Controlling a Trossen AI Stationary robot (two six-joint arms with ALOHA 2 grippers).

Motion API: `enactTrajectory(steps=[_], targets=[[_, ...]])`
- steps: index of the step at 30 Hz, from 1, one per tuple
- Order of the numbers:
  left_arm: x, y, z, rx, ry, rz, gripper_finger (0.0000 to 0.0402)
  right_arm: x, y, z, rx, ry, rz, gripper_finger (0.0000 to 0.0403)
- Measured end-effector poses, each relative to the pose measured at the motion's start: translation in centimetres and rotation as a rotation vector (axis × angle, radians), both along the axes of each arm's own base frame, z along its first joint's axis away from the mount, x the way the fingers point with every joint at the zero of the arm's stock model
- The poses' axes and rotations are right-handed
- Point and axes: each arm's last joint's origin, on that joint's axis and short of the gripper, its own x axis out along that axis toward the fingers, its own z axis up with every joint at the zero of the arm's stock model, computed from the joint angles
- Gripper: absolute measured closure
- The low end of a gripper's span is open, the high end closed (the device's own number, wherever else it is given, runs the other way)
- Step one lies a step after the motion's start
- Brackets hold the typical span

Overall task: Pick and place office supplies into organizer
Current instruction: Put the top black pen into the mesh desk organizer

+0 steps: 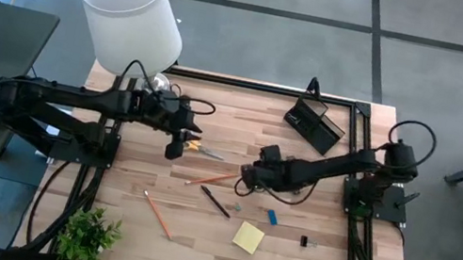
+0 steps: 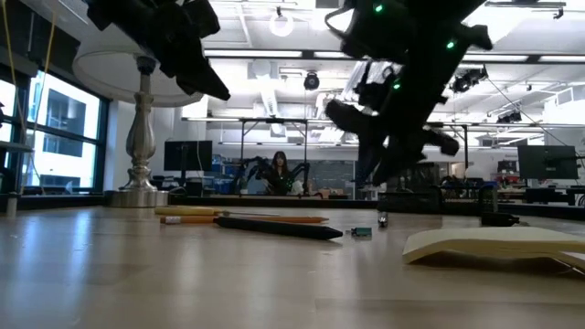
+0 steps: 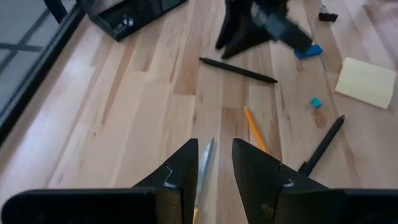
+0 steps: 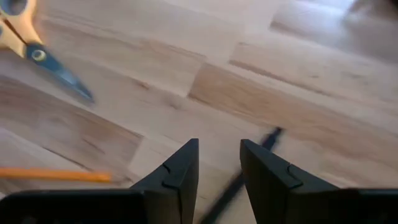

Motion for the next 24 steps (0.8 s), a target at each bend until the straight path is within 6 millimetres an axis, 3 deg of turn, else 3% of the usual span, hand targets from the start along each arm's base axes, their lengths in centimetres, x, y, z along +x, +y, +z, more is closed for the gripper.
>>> enactTrajectory(steps=[6, 14, 20, 24], targets=[[-0.7, -0.2, 1.0, 0.037, -0.038, 0.004, 0.0314, 1.1, 1.7, -1.5, 0.049, 0.004, -0.064, 0.029], [-1.7, -0.7, 2.4, 0.026, -0.117, -0.07, 0.0314, 1.1, 4.7, -1.1, 0.003, -0.069, -0.204, 0.029], [-2.0, -1.0, 3.0, 0.039, -0.159, -0.11, 0.0314, 1.2, 4.9, -3.3, 0.034, -0.018, -0.238, 0.029], [-2.2, -1.1, 3.2, 0.035, -0.172, -0.128, 0.0314, 0.9, 4.7, -3.6, 0.041, 0.026, -0.244, 0.029]])
